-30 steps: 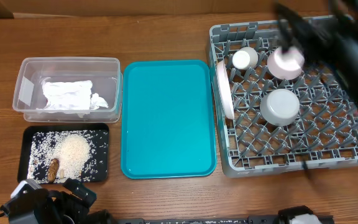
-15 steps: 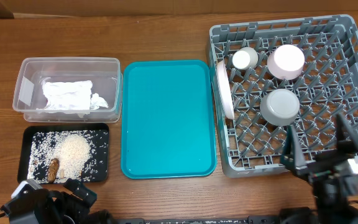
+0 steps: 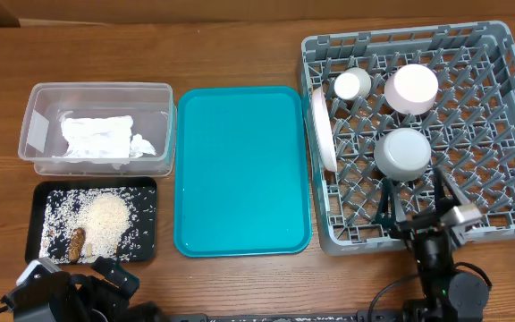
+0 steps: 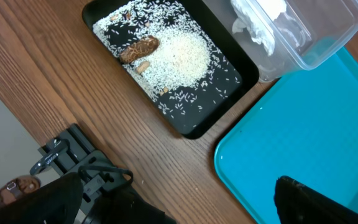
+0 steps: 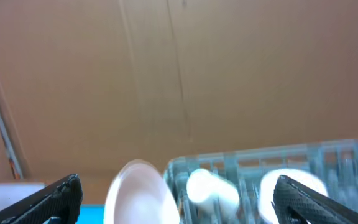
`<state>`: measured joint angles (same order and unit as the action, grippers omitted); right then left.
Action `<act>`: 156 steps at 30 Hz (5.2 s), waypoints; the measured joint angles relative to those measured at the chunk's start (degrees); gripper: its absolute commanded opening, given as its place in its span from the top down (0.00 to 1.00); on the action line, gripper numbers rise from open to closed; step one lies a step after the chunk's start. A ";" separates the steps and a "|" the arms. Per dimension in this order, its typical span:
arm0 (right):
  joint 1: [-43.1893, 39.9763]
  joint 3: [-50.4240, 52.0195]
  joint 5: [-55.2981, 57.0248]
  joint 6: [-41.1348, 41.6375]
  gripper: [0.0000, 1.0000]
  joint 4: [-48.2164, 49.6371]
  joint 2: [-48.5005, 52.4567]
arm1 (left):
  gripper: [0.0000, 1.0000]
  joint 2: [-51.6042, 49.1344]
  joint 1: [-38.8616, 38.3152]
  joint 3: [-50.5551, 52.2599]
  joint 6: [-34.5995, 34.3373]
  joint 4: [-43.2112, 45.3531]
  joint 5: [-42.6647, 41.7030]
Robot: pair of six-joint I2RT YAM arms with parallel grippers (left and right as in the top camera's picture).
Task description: Sort waste into correct bins and load items into the dishwasher
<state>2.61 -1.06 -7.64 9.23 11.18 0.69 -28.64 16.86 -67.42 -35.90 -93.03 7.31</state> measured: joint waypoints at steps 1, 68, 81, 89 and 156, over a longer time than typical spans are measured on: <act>0.00 0.00 0.00 -0.04 0.00 -1.38 0.00 | 0.00 0.02 0.00 0.00 0.00 0.02 0.00; 0.00 0.00 0.02 -0.31 0.00 -15.45 0.00 | 0.00 15.82 -16.15 63.89 0.24 99.58 -1.66; -0.02 0.00 0.00 -0.31 0.00 -15.47 0.00 | 0.00 27.74 -16.15 66.95 15.93 89.66 -0.61; 0.00 0.00 0.00 -0.26 0.00 -15.47 0.00 | 0.00 27.74 -17.79 66.95 31.69 89.18 -0.59; 0.00 0.00 0.00 -0.31 0.00 -15.47 0.00 | 0.00 27.74 -18.73 66.95 34.88 89.18 -0.61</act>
<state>2.61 -1.06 -7.64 8.93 -4.29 0.69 -0.91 -1.87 -0.47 -1.02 -3.86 6.70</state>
